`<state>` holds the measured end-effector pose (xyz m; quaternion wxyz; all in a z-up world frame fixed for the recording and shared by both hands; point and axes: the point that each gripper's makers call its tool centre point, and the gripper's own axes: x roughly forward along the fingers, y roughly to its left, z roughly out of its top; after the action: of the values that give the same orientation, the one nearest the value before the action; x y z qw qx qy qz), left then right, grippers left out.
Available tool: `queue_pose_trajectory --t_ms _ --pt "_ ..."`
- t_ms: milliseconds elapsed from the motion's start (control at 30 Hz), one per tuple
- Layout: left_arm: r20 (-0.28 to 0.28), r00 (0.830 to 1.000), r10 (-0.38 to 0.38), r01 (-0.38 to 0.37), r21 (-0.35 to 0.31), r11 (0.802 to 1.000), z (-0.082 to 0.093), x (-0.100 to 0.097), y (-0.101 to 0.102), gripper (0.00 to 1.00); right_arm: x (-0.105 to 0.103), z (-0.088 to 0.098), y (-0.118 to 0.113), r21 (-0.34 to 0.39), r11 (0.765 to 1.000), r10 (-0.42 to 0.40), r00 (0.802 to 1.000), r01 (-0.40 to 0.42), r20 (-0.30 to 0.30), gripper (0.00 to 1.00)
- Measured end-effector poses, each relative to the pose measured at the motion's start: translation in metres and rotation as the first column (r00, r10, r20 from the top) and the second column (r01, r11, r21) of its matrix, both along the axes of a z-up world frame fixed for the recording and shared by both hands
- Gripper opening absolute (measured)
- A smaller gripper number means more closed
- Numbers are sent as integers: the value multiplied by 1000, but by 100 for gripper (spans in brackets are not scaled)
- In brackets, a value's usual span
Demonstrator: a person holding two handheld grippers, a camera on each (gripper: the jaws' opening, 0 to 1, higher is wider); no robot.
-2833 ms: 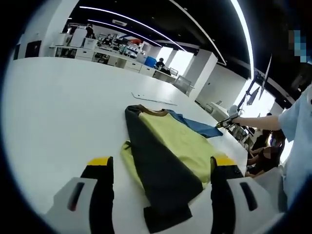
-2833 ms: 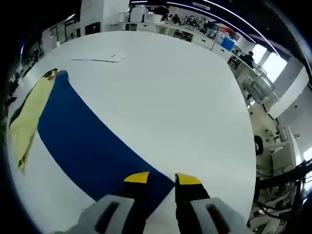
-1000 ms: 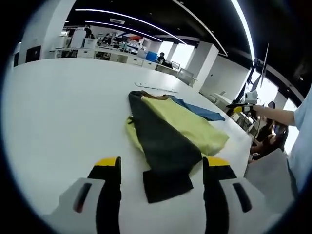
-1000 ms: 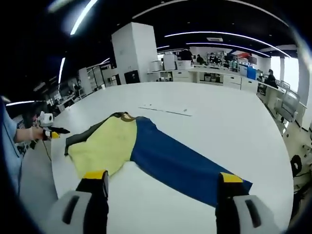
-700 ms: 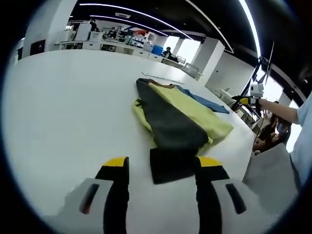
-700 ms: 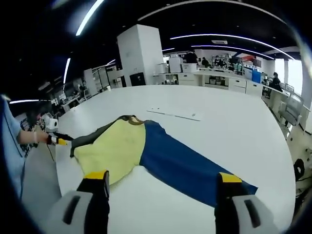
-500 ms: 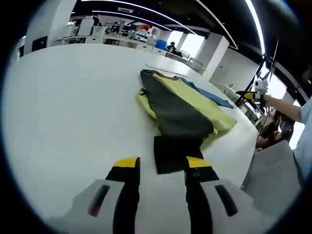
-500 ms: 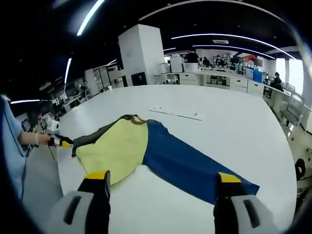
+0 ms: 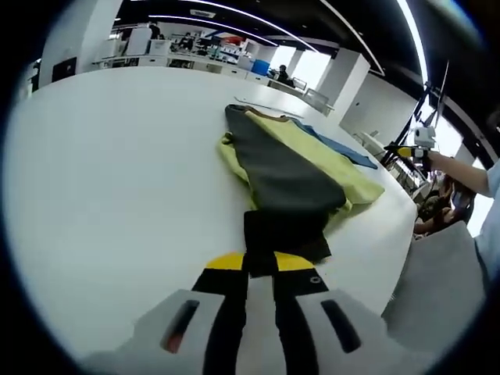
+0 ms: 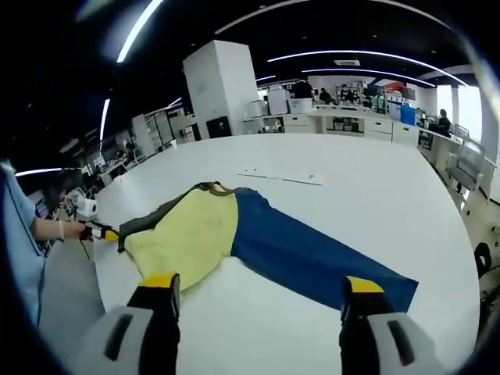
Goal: Fold the garment on the visible template until the final outline fits inside the template.
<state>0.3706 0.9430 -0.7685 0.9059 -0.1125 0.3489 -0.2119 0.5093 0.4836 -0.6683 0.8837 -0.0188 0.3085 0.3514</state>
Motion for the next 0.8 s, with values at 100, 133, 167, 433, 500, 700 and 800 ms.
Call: queue_pose_trajectory --t_ms 100,133,167,433,500,700,800 --pt "-10 1000 24 -24 -13 1000 -2 2 3 0 -2 -1 0 -1 1000 -1 1000 1 -2 85" --pt "-13 1000 27 -27 -16 1000 -2 3 4 0 -2 0 0 1 1000 -2 1000 2 -2 84" --pt "-11 1000 26 -26 -19 999 -1 3 4 0 -2 0 1 2 1000 -4 1000 4 -3 84" --pt "78 995 68 -65 -38 997 36 17 22 0 -3 2 1 4 1000 -8 1000 8 -5 83" --pt "109 989 99 -95 -44 995 50 24 34 0 -4 2 1 3 1000 -8 1000 8 -4 82" --pt "155 978 143 -141 -21 990 77 42 69 0 -6 1 3 -2 1000 -2 1000 2 -11 82" --pt "167 974 156 -158 0 987 88 52 90 0 -7 1 3 -7 1000 -1 1000 1 -15 82"
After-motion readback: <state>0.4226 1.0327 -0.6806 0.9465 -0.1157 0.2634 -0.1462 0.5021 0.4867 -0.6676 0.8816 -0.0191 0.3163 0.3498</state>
